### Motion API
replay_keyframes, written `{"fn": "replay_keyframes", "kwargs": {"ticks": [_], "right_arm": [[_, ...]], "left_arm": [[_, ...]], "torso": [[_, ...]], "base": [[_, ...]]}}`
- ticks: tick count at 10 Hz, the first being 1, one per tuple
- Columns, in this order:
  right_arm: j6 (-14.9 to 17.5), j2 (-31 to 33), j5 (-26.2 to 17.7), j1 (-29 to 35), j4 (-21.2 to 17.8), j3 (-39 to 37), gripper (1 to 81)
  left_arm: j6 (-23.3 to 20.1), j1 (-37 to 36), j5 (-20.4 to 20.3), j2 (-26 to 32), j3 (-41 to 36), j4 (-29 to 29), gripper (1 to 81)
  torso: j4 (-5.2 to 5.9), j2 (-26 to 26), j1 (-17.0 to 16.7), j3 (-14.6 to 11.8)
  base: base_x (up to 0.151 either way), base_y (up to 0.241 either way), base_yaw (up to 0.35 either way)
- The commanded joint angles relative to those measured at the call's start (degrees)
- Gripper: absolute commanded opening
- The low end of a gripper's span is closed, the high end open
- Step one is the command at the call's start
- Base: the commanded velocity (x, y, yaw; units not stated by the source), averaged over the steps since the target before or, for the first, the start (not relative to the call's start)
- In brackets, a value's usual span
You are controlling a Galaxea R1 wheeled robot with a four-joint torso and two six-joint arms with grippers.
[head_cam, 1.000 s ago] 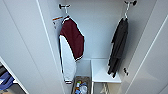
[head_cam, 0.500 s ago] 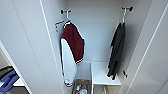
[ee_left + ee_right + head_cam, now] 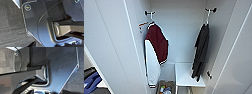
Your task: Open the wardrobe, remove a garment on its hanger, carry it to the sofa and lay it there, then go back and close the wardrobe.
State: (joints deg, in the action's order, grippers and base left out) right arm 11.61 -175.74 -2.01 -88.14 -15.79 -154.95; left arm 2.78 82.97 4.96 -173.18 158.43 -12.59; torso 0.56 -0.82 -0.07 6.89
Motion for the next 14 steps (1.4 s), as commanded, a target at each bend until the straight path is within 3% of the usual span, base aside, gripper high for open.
{"fn": "replay_keyframes", "kwargs": {"ticks": [1,9,14], "right_arm": [[0.44,-0.69,-3.97,2.39,-0.74,0.37,81.1],[0.44,-0.78,-3.97,2.48,-0.74,0.63,81.1],[0.52,-0.95,-3.97,2.48,-0.74,0.54,81.1]], "left_arm": [[-0.58,-3.12,3.39,0.29,0.04,0.29,81.1],[-0.58,-3.12,3.30,0.29,0.04,0.29,81.1],[-0.58,-3.12,3.30,0.29,-0.05,0.29,81.1]], "torso": [[0.00,0.00,0.07,0.00],[0.00,0.02,0.08,0.00],[0.00,0.02,0.10,0.02]], "base": [[0.086,0.000,0.000],[0.090,0.000,0.000],[0.100,-0.068,0.000]]}}
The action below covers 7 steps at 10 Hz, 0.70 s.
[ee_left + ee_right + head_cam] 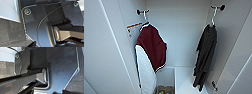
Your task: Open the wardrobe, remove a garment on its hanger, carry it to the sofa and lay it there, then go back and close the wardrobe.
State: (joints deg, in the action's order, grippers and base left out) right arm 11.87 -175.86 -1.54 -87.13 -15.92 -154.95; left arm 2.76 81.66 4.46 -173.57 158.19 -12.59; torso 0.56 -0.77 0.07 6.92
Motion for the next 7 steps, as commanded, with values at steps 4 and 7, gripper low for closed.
{"fn": "replay_keyframes", "kwargs": {"ticks": [4,7], "right_arm": [[0.26,-0.83,-4.44,1.47,-0.60,0.63,81.1],[0.08,-0.74,-4.44,1.47,-0.87,0.37,81.1]], "left_arm": [[-0.56,-1.81,3.80,0.76,0.20,0.29,81.1],[-0.56,-1.81,3.80,0.76,0.20,0.29,81.1]], "torso": [[0.00,-0.05,-0.07,-0.02],[0.00,-0.05,-0.07,-0.02]], "base": [[0.100,0.000,0.000],[0.100,0.000,0.000]]}}
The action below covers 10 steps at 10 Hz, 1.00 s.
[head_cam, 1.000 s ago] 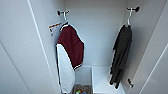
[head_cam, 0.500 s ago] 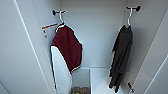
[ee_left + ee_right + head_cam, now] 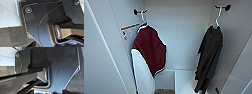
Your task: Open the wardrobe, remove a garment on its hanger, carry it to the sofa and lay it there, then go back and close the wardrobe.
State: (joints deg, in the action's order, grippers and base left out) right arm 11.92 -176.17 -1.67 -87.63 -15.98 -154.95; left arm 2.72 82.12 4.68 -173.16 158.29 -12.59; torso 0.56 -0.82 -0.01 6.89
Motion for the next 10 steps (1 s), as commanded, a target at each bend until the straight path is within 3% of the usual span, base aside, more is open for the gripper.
{"fn": "replay_keyframes", "kwargs": {"ticks": [1,7,10], "right_arm": [[-0.05,-0.44,-4.31,2.06,-0.81,0.28,81.1],[-0.06,-0.35,-4.39,2.23,-0.46,0.28,81.1],[-0.06,-0.44,-4.39,1.88,-0.63,0.28,81.1]], "left_arm": [[-0.52,-2.26,3.67,0.35,0.09,0.29,81.1],[-0.52,-2.18,3.67,0.17,0.09,0.38,81.1],[-0.52,-2.26,3.67,0.00,0.09,0.29,81.1]], "torso": [[0.00,0.00,0.01,0.00],[0.00,0.00,0.01,0.00],[0.00,0.02,0.06,0.00]], "base": [[0.100,0.000,0.000],[0.093,0.000,0.000],[0.000,0.000,0.000]]}}
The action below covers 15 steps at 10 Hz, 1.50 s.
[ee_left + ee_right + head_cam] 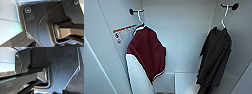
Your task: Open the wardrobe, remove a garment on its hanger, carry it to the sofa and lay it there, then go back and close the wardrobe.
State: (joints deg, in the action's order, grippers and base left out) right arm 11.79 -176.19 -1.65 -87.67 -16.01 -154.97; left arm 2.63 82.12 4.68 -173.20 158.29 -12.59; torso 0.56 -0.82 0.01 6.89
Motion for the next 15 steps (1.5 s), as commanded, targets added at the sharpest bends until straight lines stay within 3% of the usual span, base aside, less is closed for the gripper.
{"fn": "replay_keyframes", "kwargs": {"ticks": [1,2,3,5,12,13,15], "right_arm": [[0.16,-0.50,-4.33,1.93,-0.52,0.29,81.1],[0.16,-0.50,-4.33,1.93,-0.61,0.29,81.1],[0.16,-0.50,-4.42,1.93,-0.69,0.29,81.1],[0.16,-0.50,-4.33,1.93,-0.69,0.29,81.1],[0.16,-0.50,-4.33,1.57,-0.78,0.29,81.1],[0.16,-0.50,-4.33,1.57,-0.87,0.29,81.1],[0.16,-0.50,-4.33,1.58,-0.52,0.29,81.1]], "left_arm": [[-0.44,-2.18,3.76,-0.30,0.09,0.20,81.1],[-0.44,-2.18,3.76,-0.74,0.35,0.20,81.1],[-0.44,-2.26,3.76,-1.01,0.35,0.11,81.1],[-0.44,-2.18,3.76,-1.10,0.44,-0.77,81.1],[-0.52,-2.18,3.58,-0.66,0.09,-1.03,81.1],[-0.52,-2.26,3.58,-0.74,0.00,-1.12,81.1],[-0.61,-2.52,2.26,0.13,-2.45,-1.38,81.1]], "torso": [[-2.68,0.00,0.00,0.00],[-5.52,0.00,0.00,0.00],[-5.77,0.00,0.00,0.00],[-8.50,0.00,0.00,0.00],[-22.18,0.00,0.00,0.00],[-18.71,0.00,0.00,0.00],[-21.39,0.00,-0.01,0.00]], "base": [[0.000,0.000,0.000],[0.000,0.000,0.000],[0.000,0.000,0.000],[0.000,0.000,0.000],[0.000,0.000,0.000],[0.000,0.000,0.000],[0.000,0.000,0.000]]}}
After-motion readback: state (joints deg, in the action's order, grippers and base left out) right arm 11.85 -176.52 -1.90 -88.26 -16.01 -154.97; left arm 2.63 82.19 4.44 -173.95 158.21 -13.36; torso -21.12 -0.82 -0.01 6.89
